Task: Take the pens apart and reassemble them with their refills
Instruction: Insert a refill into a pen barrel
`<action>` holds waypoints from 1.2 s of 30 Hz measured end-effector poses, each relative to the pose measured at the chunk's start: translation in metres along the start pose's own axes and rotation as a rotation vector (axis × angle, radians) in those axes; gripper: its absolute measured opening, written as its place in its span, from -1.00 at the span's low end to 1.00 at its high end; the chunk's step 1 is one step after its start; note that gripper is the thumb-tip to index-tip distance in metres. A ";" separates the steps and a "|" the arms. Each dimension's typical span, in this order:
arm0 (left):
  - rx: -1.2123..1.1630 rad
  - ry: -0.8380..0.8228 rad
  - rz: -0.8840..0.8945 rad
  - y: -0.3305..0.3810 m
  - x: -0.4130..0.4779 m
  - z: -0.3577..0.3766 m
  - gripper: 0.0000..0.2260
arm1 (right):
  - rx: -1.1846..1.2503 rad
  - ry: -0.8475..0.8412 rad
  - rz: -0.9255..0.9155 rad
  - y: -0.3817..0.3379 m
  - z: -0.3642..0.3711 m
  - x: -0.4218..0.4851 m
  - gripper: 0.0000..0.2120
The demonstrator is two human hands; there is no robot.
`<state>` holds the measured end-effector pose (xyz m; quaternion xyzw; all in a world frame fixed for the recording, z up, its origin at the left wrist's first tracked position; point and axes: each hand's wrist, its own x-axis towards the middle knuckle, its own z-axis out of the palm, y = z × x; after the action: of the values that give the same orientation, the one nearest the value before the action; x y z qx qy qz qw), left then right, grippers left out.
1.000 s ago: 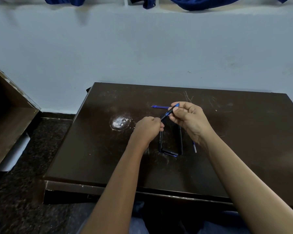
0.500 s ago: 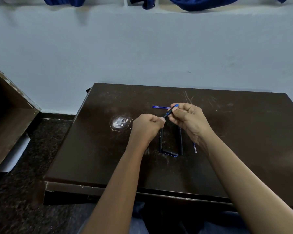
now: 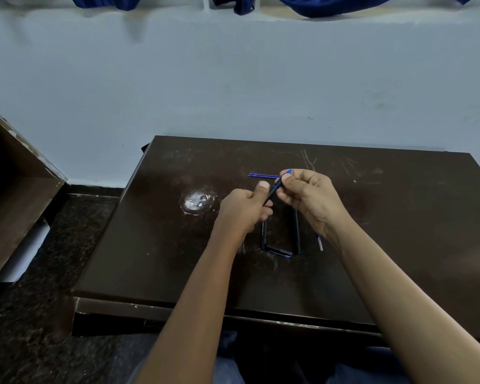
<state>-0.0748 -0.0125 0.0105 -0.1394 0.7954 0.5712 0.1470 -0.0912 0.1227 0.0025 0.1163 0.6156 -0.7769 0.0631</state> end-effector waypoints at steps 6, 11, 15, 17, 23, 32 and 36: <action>-0.002 0.018 0.033 -0.003 0.002 0.000 -0.75 | 0.000 -0.002 0.000 0.000 -0.001 0.000 -0.94; 0.007 -0.013 -0.013 0.001 0.000 0.001 -0.57 | 0.008 -0.014 -0.001 0.000 0.000 0.000 -0.95; 0.058 -0.013 0.062 -0.003 0.001 0.000 -0.70 | -0.013 -0.008 -0.001 0.001 0.000 0.000 -0.94; 0.065 -0.005 0.063 -0.005 0.002 0.000 -0.76 | -0.021 -0.015 0.004 0.001 -0.001 0.000 -0.93; 0.053 -0.035 0.039 0.000 0.001 0.001 -0.59 | -0.003 -0.026 -0.005 0.001 0.001 -0.001 -0.93; 0.080 -0.062 0.013 0.002 -0.001 0.000 -0.56 | -0.025 -0.046 -0.011 0.002 0.001 -0.001 -0.89; 0.050 -0.043 0.045 -0.003 -0.001 -0.001 -0.76 | -0.037 -0.058 -0.013 0.002 0.001 -0.001 -0.88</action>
<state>-0.0728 -0.0138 0.0088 -0.1056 0.8090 0.5572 0.1545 -0.0894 0.1211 0.0009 0.0882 0.6286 -0.7688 0.0780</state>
